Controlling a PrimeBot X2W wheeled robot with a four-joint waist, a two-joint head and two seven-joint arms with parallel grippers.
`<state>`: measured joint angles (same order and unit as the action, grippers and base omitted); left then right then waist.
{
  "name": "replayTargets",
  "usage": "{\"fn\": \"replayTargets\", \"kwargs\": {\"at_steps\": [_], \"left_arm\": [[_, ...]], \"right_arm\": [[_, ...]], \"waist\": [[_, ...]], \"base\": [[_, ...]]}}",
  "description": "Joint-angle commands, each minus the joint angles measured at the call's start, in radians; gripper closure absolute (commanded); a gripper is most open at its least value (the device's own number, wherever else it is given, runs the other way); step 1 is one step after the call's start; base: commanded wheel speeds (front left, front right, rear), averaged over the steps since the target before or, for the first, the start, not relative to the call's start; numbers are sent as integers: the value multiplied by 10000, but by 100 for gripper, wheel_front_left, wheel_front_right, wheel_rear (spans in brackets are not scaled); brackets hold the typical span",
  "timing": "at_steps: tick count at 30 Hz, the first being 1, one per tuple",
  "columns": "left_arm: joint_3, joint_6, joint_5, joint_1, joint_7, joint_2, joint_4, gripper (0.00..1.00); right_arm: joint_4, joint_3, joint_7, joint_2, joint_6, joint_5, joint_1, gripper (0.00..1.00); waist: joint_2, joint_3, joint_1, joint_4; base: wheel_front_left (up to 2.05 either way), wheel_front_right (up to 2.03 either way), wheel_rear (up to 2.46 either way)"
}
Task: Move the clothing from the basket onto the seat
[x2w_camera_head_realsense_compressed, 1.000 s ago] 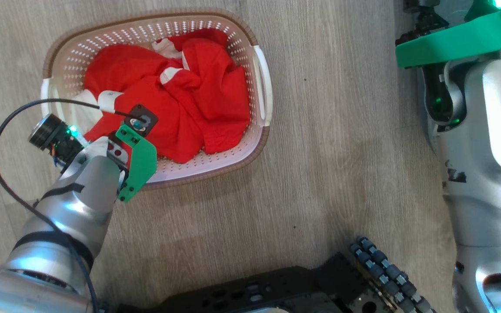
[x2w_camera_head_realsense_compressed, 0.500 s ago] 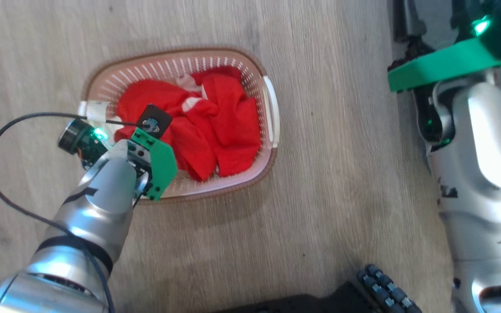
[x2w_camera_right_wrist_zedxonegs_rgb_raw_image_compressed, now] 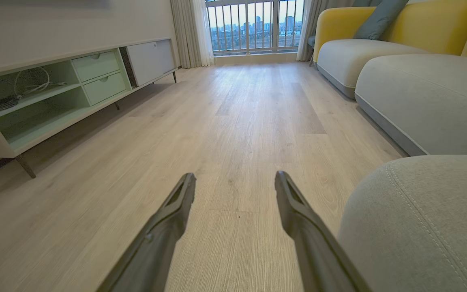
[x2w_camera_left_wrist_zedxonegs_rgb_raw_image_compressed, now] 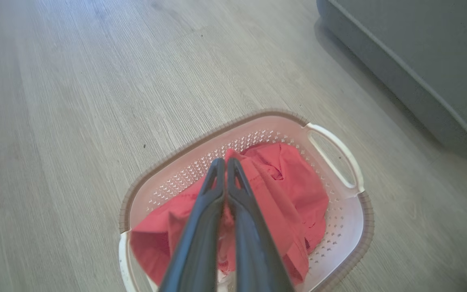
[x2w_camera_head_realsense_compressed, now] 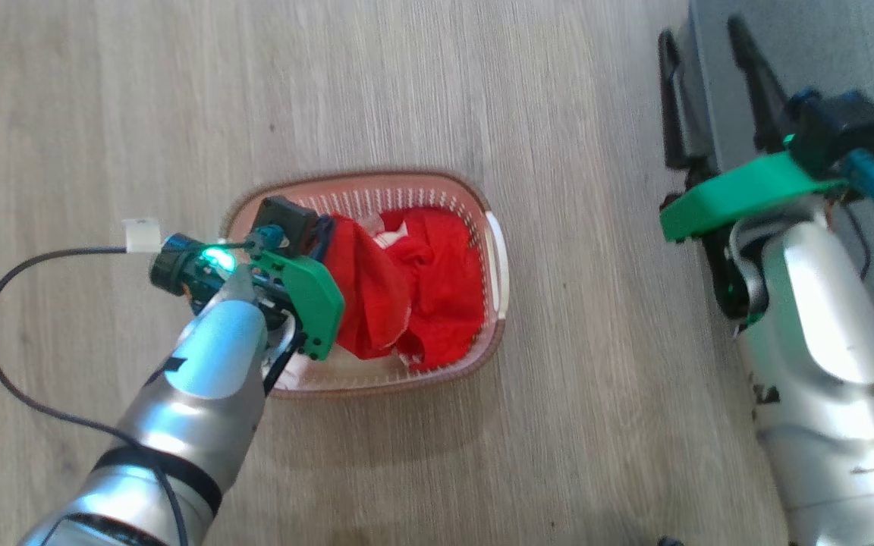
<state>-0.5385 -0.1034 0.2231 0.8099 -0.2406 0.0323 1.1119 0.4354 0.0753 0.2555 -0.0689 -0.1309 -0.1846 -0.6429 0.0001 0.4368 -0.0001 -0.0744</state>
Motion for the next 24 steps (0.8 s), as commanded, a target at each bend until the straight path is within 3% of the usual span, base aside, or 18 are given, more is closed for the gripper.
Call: {"fn": "replayTargets", "kwargs": {"at_steps": [1,11,24], "left_arm": [[54,27,306,1,-170,181,-465,100],[-543,486,1885,-248,-209,180,-2536,100],[-805,626,2296,-48,-211,180,-4865,100]], "right_arm": [[-221,232,63,37,2,22,191,0],[161,395,63,-10,2,-114,1074,0],[669,604,63,2,2,-267,2150,0]], "waist": [[-1,-619,1,233],[-1,-1958,1,463],[-1,-3428,1,502]], "base": [[0,0,0],[0,0,0],[0,0,0]]}}
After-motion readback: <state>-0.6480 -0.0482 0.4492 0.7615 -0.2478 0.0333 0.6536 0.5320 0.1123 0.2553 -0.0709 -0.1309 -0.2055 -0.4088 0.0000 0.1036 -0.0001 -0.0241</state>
